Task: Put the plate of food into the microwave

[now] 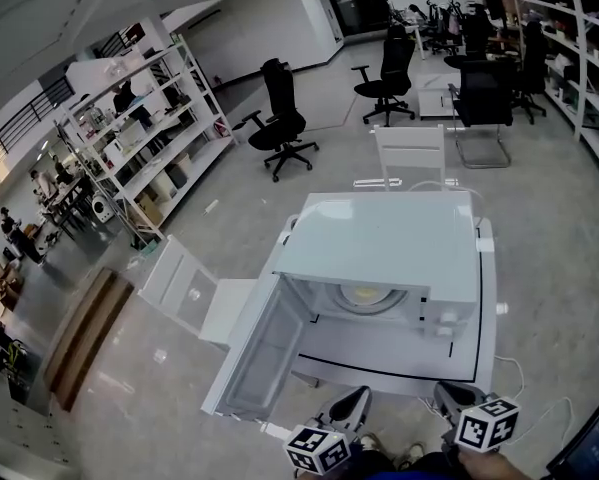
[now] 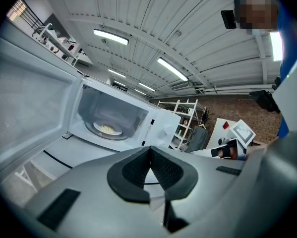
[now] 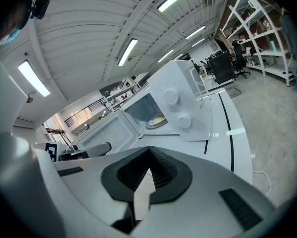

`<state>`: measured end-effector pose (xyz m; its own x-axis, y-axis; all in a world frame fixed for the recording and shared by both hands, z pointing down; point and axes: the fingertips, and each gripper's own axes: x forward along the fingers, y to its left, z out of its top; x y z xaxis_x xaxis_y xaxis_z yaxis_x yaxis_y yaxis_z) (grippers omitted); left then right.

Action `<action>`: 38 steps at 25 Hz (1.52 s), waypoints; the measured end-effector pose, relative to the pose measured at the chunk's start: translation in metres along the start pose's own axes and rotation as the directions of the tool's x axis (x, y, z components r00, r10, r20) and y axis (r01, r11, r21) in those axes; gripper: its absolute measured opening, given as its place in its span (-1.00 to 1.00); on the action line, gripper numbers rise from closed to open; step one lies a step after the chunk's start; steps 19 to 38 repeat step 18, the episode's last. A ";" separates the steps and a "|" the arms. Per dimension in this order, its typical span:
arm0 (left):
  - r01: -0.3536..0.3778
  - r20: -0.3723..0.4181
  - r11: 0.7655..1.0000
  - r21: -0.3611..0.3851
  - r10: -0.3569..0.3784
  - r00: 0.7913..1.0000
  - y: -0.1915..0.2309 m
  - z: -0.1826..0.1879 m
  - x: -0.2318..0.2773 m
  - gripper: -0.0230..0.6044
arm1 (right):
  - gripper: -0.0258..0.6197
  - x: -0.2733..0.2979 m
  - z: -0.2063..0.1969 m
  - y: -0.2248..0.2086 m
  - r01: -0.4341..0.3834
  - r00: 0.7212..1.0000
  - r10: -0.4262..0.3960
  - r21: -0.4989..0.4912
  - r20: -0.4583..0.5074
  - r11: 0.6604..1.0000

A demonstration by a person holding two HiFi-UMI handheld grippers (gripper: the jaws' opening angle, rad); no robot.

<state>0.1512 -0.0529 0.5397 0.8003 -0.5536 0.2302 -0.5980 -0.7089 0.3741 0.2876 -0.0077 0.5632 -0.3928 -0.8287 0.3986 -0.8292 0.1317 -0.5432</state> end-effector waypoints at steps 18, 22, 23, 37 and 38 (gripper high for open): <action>0.010 0.014 1.000 0.001 -0.010 1.000 -0.003 -0.002 0.011 -0.92 | -0.92 0.006 0.010 -0.001 -0.011 1.000 0.012 -0.033 0.013 0.999; 0.010 0.014 1.000 0.001 -0.010 1.000 -0.003 -0.002 0.011 -0.92 | -0.92 0.006 0.010 -0.001 -0.011 1.000 0.012 -0.033 0.013 0.999; 0.010 0.014 1.000 0.001 -0.010 1.000 -0.003 -0.002 0.011 -0.92 | -0.92 0.006 0.010 -0.001 -0.011 1.000 0.012 -0.033 0.013 0.999; 0.010 0.014 1.000 0.001 -0.010 1.000 -0.003 -0.002 0.011 -0.92 | -0.92 0.006 0.010 -0.001 -0.011 1.000 0.012 -0.033 0.013 0.999; 0.010 0.014 1.000 0.001 -0.010 1.000 -0.003 -0.002 0.011 -0.92 | -0.92 0.006 0.010 -0.001 -0.011 1.000 0.012 -0.033 0.013 0.999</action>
